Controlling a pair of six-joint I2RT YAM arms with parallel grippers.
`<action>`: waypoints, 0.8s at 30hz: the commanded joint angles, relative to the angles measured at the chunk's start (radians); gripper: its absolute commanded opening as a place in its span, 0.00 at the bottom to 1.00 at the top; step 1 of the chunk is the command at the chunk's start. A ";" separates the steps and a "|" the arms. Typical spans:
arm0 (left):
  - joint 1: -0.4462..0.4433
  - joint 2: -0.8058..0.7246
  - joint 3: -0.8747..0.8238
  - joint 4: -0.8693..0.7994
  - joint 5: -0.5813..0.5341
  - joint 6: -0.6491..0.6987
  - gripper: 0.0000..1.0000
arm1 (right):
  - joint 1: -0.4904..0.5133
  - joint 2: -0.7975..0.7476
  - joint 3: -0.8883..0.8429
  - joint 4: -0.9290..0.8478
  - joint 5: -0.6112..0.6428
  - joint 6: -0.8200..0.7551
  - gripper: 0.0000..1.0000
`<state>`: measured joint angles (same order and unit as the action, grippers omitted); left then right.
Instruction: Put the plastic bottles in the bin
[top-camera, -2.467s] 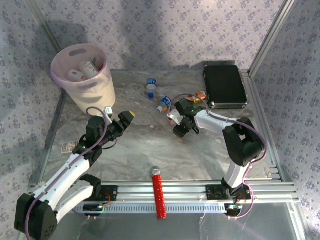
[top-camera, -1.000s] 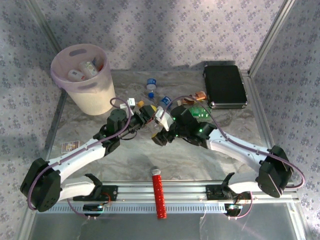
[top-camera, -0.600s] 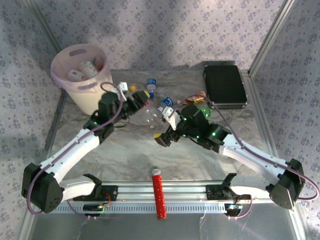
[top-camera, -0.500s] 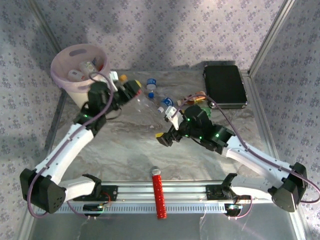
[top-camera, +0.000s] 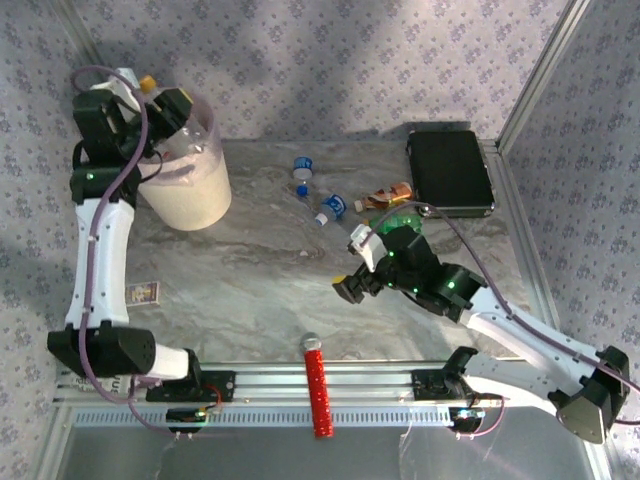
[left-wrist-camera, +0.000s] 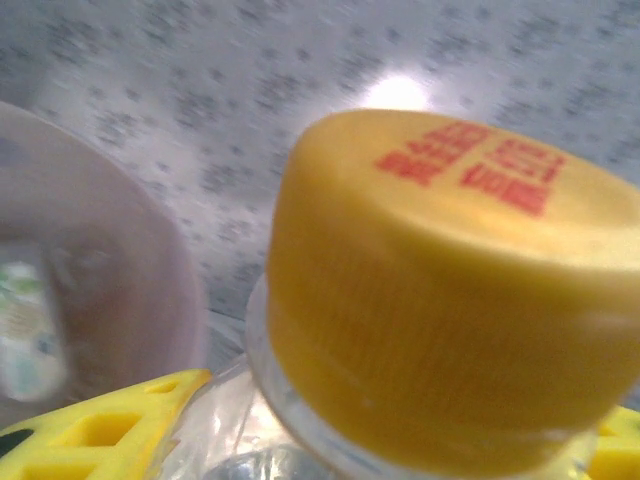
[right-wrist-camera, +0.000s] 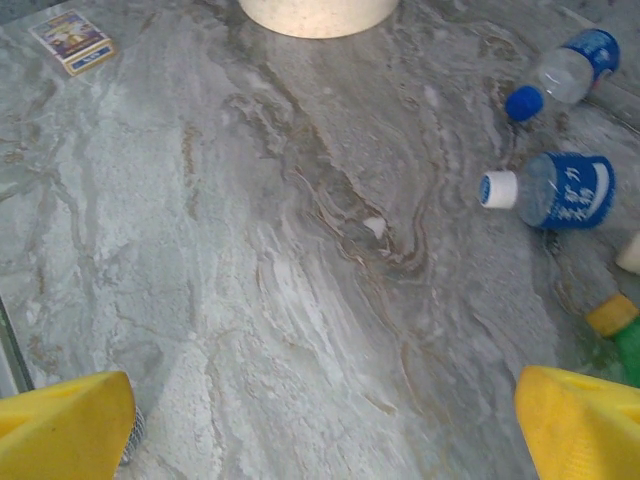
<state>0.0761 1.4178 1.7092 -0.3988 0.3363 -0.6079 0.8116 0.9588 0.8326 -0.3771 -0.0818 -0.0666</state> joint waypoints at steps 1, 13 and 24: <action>0.056 0.052 0.129 -0.102 -0.082 0.125 0.46 | -0.015 -0.034 -0.017 -0.050 0.034 0.028 0.99; 0.106 0.369 0.480 -0.403 -0.248 0.366 0.48 | -0.033 -0.055 -0.051 -0.056 0.065 0.042 0.99; 0.111 0.785 1.064 -0.866 -0.267 0.466 0.52 | -0.055 -0.087 -0.083 -0.061 0.086 0.046 0.99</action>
<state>0.1787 2.1536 2.6678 -1.0897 0.0792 -0.1848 0.7658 0.8940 0.7555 -0.4240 -0.0135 -0.0399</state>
